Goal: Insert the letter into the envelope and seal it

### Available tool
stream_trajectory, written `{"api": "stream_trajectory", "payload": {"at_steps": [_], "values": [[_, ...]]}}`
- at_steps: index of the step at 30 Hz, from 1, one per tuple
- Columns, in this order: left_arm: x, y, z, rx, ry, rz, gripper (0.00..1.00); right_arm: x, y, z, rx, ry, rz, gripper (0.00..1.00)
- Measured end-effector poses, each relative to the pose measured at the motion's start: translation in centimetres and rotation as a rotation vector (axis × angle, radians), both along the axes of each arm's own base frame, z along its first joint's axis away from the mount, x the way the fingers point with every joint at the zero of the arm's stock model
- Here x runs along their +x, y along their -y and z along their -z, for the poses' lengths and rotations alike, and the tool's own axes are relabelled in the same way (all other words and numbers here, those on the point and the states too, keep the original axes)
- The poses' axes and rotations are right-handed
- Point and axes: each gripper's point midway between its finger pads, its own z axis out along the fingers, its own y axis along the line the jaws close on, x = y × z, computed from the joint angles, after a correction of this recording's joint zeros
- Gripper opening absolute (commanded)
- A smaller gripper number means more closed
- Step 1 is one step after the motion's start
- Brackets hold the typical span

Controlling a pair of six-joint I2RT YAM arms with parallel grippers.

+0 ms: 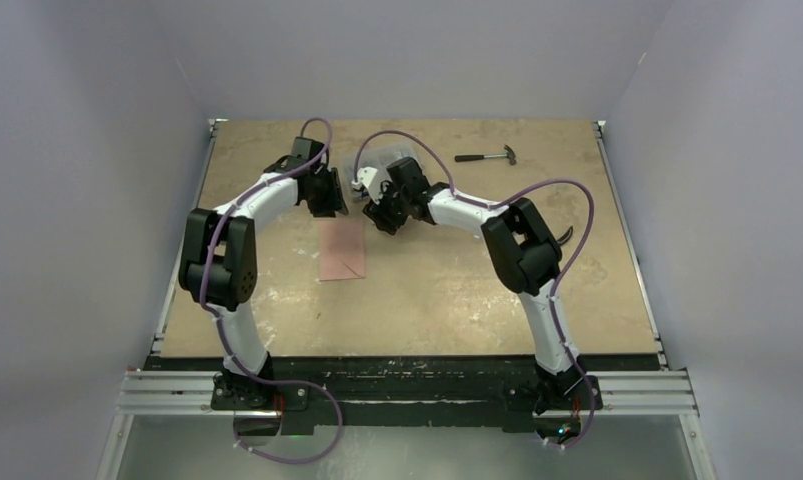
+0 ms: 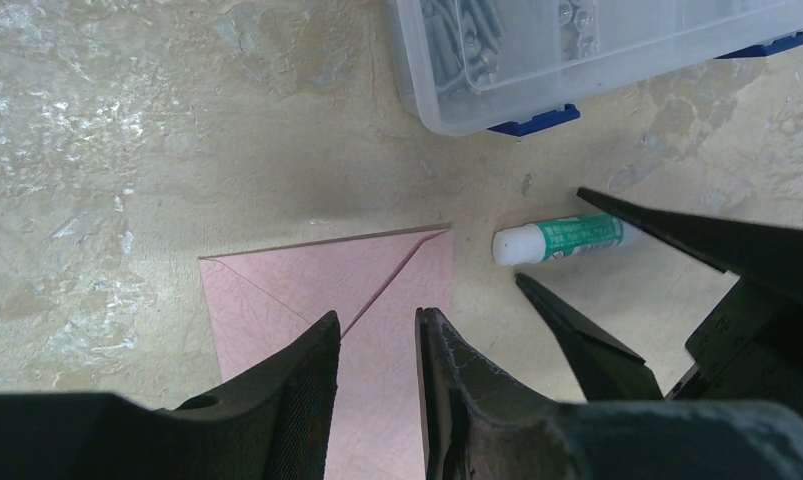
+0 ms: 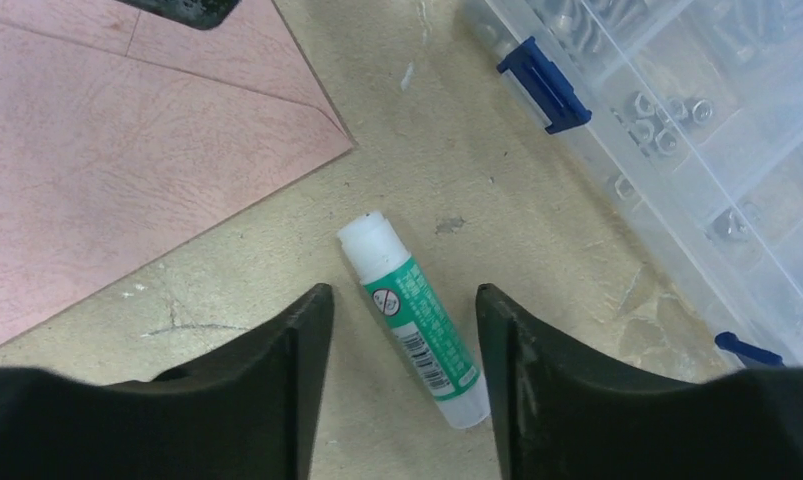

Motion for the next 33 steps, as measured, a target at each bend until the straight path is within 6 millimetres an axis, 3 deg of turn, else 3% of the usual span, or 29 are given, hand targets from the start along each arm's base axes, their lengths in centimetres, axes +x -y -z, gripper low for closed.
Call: {"api": "stream_trajectory", "payload": {"at_steps": [2,4,14,16,20,24,26,29,33], "values": [[0.0,0.0,-0.2,-0.001,0.003,0.000,0.32,-0.1,0.0,0.0,0.003,-0.009,0.001,0.68],[0.0,0.0,-0.5,-0.002,0.011,0.000,0.32,-0.5,0.3,0.1,0.002,-0.024,0.001,0.66],[0.1,0.0,-1.3,-0.009,0.030,-0.001,0.34,-1.4,1.0,0.4,-0.007,-0.078,-0.001,0.17],[0.0,0.0,-1.4,-0.012,0.031,-0.006,0.36,-1.3,1.0,0.4,-0.004,-0.074,0.005,0.12],[-0.3,-0.2,-2.2,-0.041,0.058,-0.030,0.47,-1.4,1.2,0.2,0.025,-0.065,0.032,0.07],[-0.4,-0.1,-5.3,-0.101,0.143,-0.030,0.64,-3.2,2.9,-0.4,0.080,-0.127,0.081,0.08],[-0.3,0.6,-7.6,-0.152,0.214,-0.006,0.70,-3.9,3.8,-1.8,0.139,-0.149,0.109,0.08],[-0.5,1.8,-11.0,-0.235,0.318,0.052,0.68,-4.3,4.5,-6.1,0.268,-0.138,0.143,0.09],[-1.5,4.2,-15.7,-0.398,0.473,0.157,0.68,-4.6,3.6,-15.6,0.536,-0.073,0.133,0.11]]}}
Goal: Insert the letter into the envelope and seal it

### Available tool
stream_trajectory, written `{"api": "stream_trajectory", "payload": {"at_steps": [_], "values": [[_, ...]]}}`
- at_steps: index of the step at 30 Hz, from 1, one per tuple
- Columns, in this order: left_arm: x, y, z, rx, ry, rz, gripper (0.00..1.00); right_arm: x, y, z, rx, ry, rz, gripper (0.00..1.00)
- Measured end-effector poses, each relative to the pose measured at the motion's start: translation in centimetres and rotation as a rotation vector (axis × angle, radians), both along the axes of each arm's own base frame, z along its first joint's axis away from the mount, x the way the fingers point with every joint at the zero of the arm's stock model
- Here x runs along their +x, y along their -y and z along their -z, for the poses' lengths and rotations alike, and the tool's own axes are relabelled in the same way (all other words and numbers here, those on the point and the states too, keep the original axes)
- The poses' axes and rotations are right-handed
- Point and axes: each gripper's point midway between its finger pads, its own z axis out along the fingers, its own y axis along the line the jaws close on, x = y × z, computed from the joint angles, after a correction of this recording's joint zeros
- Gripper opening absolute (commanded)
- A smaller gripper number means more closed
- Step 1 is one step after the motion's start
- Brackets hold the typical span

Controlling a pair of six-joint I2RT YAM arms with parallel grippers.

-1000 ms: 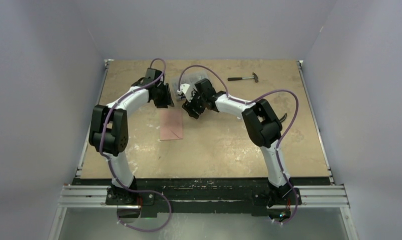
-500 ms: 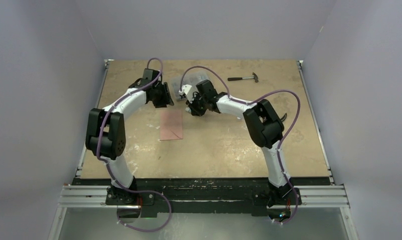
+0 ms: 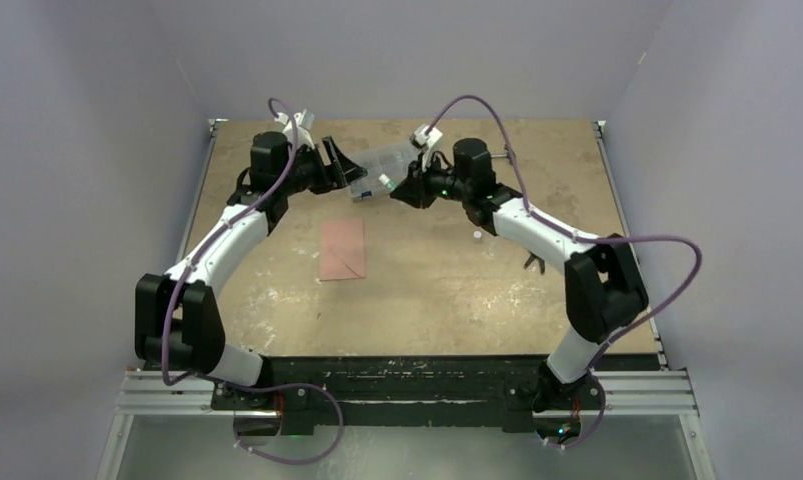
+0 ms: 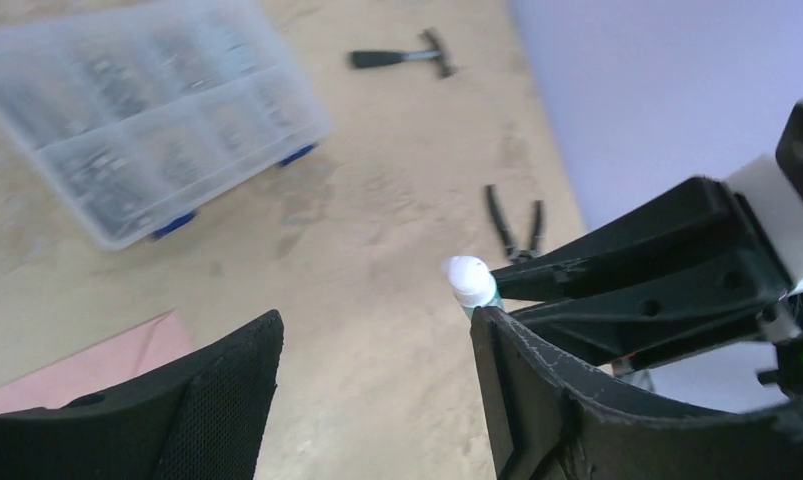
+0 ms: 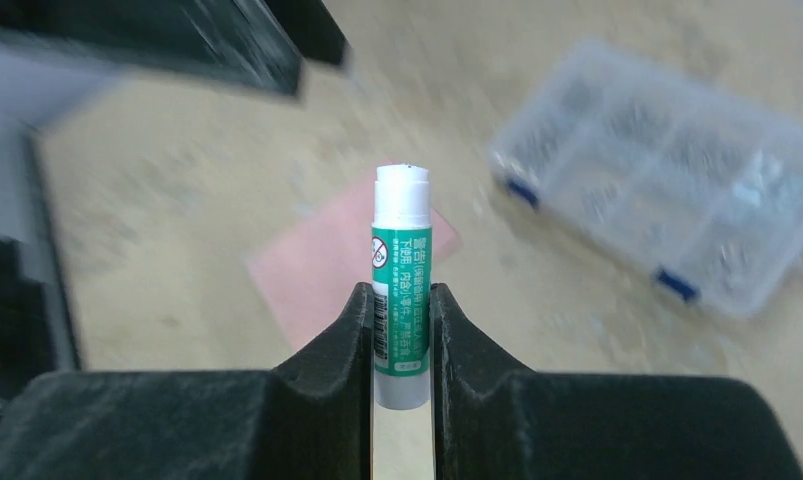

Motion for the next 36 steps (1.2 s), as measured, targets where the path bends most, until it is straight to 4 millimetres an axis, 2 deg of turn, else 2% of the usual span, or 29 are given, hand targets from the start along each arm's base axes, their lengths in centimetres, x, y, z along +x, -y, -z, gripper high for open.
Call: {"api": "stream_trajectory", "payload": {"at_steps": [3,5,9,13,17,21,28,30,33,34,36], "values": [[-1.0,1.2,-3.0,-0.105,0.102,0.060,0.70,-1.2,-1.1,-6.1,0.182,0.037,-0.031,0.12],[-1.7,1.9,-5.0,-0.164,0.165,0.090,0.71,-2.0,-1.6,-9.3,0.280,0.046,-0.055,0.13],[-3.1,2.7,-9.0,-0.272,0.279,0.146,0.71,-3.0,-2.2,-12.6,0.413,0.020,-0.086,0.14],[-4.9,3.3,-11.5,-0.354,0.364,0.206,0.72,-3.6,-2.5,-13.7,0.489,-0.030,-0.102,0.14],[-6.2,4.1,-13.1,-0.407,0.412,0.267,0.67,-4.3,-2.6,-14.4,0.549,-0.073,-0.117,0.15],[-6.8,4.5,-13.6,-0.438,0.410,0.291,0.55,-5.1,-2.7,-15.1,0.598,-0.093,-0.150,0.15],[-7.6,5.8,-13.9,-0.482,0.395,0.328,0.43,-6.5,-2.8,-16.5,0.639,-0.089,-0.230,0.16],[-7.7,6.2,-13.8,-0.488,0.389,0.339,0.33,-6.8,-2.9,-16.7,0.642,-0.091,-0.246,0.17],[-8.0,6.7,-13.7,-0.504,0.370,0.355,0.05,-7.3,-3.0,-16.7,0.641,-0.097,-0.268,0.22],[-8.1,6.9,-13.8,-0.502,0.381,0.362,0.00,-7.3,-3.0,-16.6,0.641,-0.107,-0.267,0.27],[-8.3,7.0,-13.9,-0.506,0.384,0.366,0.00,-7.4,-2.9,-16.7,0.643,-0.109,-0.270,0.42]]}}
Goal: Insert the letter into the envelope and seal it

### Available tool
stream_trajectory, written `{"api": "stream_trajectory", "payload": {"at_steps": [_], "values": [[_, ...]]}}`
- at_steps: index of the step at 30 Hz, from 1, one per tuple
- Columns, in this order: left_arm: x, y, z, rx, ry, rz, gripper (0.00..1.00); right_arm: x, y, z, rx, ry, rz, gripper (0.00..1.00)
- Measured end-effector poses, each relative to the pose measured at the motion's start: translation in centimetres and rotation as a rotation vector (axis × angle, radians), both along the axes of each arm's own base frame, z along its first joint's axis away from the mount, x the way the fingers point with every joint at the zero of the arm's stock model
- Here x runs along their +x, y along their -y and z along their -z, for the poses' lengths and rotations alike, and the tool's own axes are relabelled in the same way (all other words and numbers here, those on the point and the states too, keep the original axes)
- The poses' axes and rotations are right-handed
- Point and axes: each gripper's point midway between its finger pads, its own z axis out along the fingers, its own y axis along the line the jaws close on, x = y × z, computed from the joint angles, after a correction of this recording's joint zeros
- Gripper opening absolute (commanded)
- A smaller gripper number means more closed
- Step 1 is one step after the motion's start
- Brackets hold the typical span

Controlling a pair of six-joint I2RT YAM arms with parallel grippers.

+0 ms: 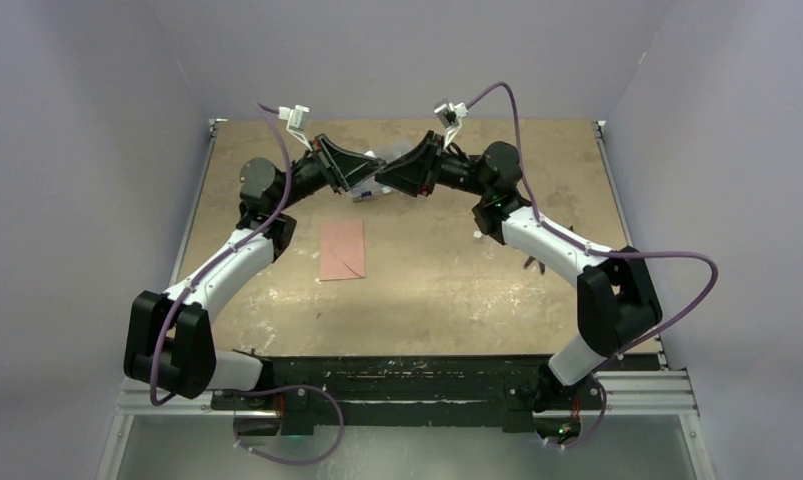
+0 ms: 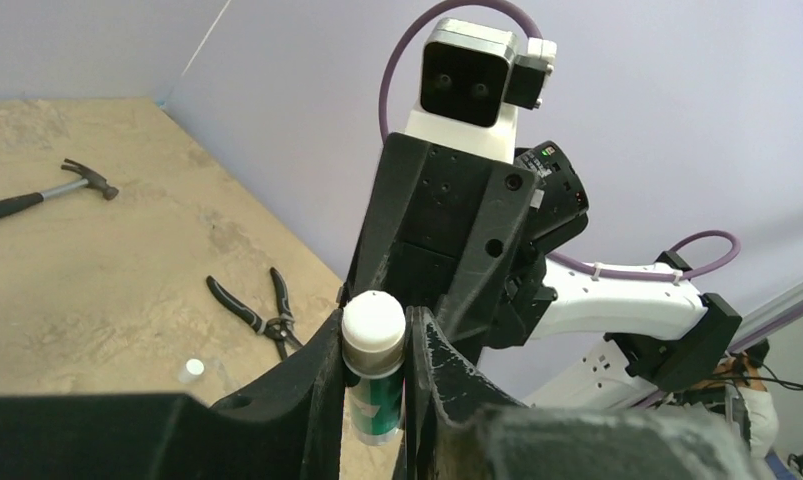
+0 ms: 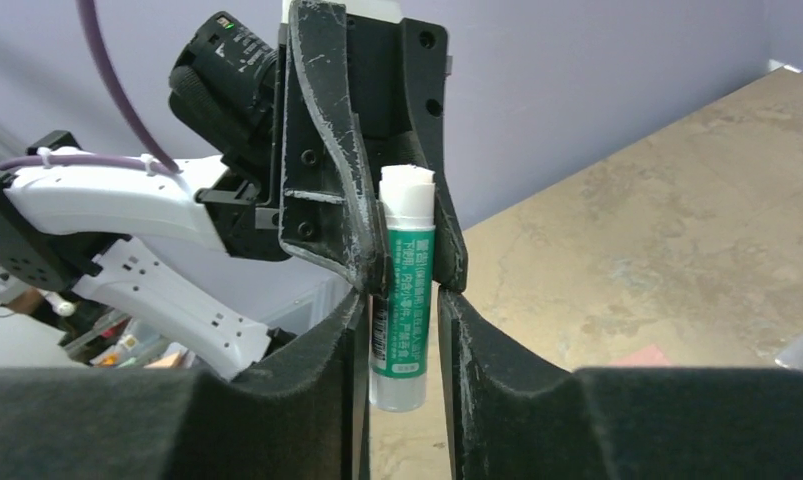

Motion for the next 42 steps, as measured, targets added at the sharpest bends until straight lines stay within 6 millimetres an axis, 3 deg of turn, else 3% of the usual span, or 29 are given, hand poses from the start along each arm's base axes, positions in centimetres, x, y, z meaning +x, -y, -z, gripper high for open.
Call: {"api": "stream_trajectory", "payload": {"at_steps": [3,5,12,19,28,35,42], "values": [[-0.2,0.2,0.0,-0.001,0.000,0.007,0.00,-0.5,0.1,0.0,0.006,-0.004,-0.008,0.64],[-0.3,0.3,-0.1,0.000,-0.001,0.014,0.00,-1.3,0.5,0.2,0.006,-0.010,-0.015,0.71],[-0.6,0.5,-2.6,-0.006,0.056,0.039,0.00,-4.2,1.9,0.7,0.021,-0.025,-0.026,0.67],[-1.1,0.7,-3.3,-0.001,0.079,0.066,0.00,-4.2,2.2,-0.6,0.085,-0.019,-0.011,0.69],[-1.3,0.8,-3.0,0.007,0.078,0.087,0.00,-2.7,1.5,0.3,0.122,-0.081,-0.003,0.45],[-1.2,0.9,-2.8,0.004,0.072,0.094,0.00,-2.2,1.4,-0.2,0.136,-0.088,0.006,0.54],[-1.1,1.1,-2.7,0.006,0.065,0.106,0.03,-1.8,1.2,-1.7,0.162,-0.053,0.005,0.12]]}}
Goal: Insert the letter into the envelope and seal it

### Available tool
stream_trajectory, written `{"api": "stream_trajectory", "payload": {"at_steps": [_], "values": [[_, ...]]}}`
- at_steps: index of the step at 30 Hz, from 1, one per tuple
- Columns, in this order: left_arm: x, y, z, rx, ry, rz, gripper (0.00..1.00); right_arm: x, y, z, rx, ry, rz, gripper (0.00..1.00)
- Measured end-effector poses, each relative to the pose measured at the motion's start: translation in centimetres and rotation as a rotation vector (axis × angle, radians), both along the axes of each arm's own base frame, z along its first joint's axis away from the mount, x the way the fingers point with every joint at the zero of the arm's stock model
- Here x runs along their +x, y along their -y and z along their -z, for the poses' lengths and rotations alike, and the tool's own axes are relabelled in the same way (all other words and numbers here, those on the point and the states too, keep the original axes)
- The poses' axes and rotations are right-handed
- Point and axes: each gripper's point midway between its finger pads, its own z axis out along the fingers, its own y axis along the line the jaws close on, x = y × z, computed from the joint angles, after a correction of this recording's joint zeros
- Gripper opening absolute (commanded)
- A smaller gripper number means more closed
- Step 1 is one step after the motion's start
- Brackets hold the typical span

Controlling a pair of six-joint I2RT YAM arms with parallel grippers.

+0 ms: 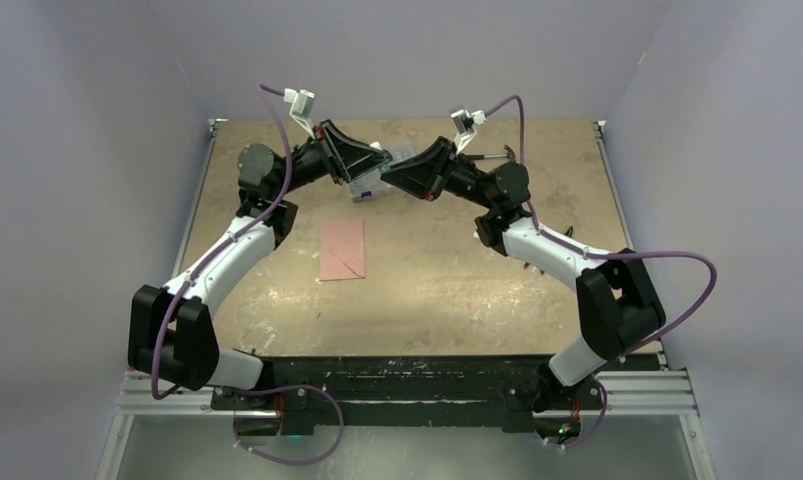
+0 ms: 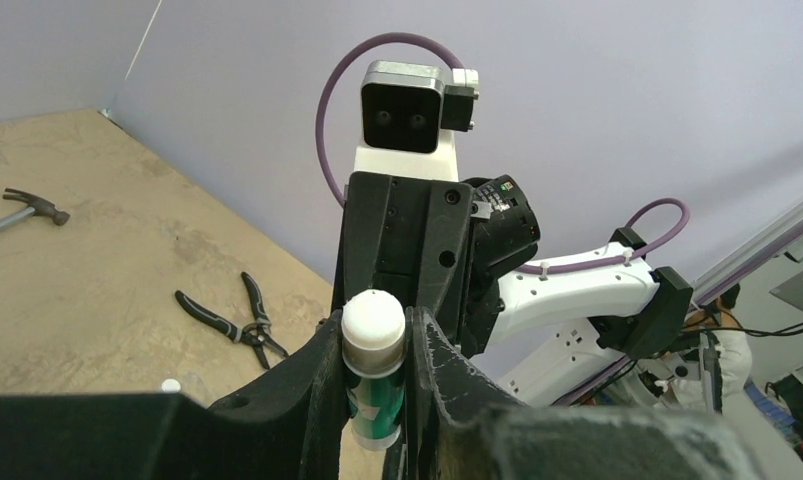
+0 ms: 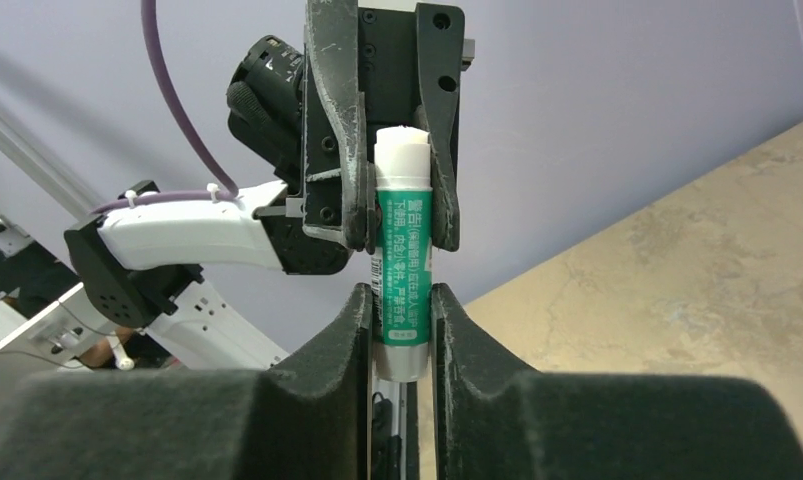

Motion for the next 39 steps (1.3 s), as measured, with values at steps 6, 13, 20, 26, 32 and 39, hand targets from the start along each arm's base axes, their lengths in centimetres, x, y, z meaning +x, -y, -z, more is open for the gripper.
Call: {"api": "stream_trajectory", "payload": {"at_steps": [6,13,20,26,32,39], "values": [[0.4,0.1,-1.2,-0.005,0.020,-0.001,0.38,0.5,-0.1,-1.0,0.019,0.018,0.000,0.04],[-0.1,0.1,-1.8,-0.025,0.043,0.010,0.24,0.3,-0.2,-2.2,0.075,0.028,-0.026,0.08],[0.0,0.2,-1.5,-0.025,0.044,0.014,0.00,0.4,-0.6,-1.9,0.095,0.008,-0.070,0.52],[0.3,0.2,-1.3,-0.027,0.036,0.009,0.00,-0.3,-0.3,-2.1,0.105,0.006,-0.075,0.72],[0.4,0.2,-1.8,-0.033,0.045,0.004,0.00,-0.5,0.6,-1.4,0.128,-0.059,-0.027,0.57],[0.2,0.1,-2.5,-0.055,0.062,0.010,0.00,-0.1,0.7,-1.6,0.154,-0.090,-0.021,0.32]]}}
